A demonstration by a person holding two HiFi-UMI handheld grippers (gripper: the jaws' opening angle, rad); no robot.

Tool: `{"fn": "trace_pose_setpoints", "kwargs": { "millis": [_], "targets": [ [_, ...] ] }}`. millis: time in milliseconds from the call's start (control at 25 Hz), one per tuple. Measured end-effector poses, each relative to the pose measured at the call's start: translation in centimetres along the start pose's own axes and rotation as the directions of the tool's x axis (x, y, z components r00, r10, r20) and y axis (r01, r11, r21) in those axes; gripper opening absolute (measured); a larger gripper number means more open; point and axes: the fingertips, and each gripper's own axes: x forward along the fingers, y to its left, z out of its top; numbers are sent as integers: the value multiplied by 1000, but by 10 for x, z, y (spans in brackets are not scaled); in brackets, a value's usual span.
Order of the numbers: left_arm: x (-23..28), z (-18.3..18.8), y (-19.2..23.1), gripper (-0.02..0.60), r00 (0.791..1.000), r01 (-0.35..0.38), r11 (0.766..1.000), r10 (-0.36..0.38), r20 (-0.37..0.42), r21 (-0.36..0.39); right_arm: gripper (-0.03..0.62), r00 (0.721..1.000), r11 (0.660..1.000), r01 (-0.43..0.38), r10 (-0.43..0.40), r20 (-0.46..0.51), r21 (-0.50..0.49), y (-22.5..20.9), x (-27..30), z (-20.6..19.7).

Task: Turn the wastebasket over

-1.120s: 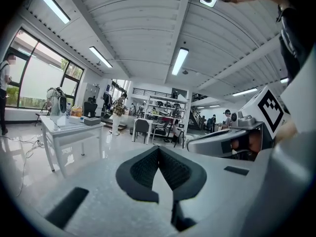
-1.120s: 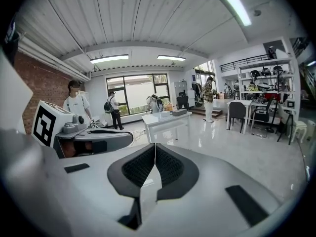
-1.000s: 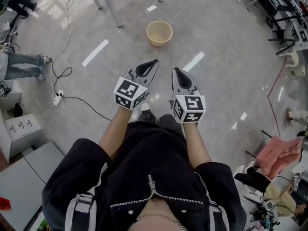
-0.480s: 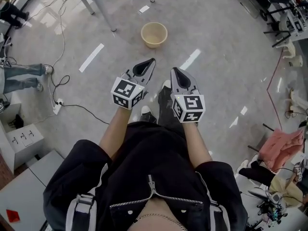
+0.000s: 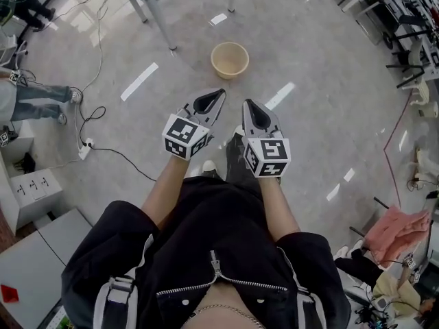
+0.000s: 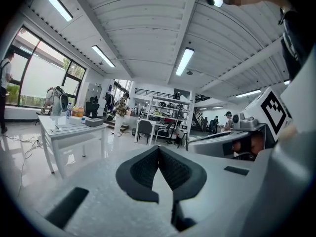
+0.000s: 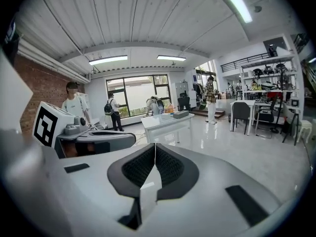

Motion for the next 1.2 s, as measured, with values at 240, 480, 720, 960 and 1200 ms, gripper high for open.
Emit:
{"fn": "trace_pose_setpoints", "kwargs": {
  "millis": [240, 480, 720, 960, 1200],
  "targets": [
    [35, 13, 28, 3, 999, -44, 999, 44, -12, -3, 11, 999, 999, -47, 47, -11, 4, -24, 38, 19],
    [83, 30, 45, 3, 996, -90, 996, 90, -18, -9, 11, 995, 995, -97, 97, -23, 0, -66, 73, 43],
    [121, 44, 61, 3, 989, -149, 989, 149, -17, -15, 11, 986, 986, -166, 166, -30, -10, -95, 105, 65],
    [151, 51, 78, 3, 980, -198, 980, 197, -24, -15, 11, 974, 975, -221, 221, -42, -10, -116, 133, 75],
    [174, 55, 84, 3, 979, -201, 979, 201, -32, -11, 11, 971, 973, -232, 232, -58, 4, -137, 155, 74]
  ]
}}
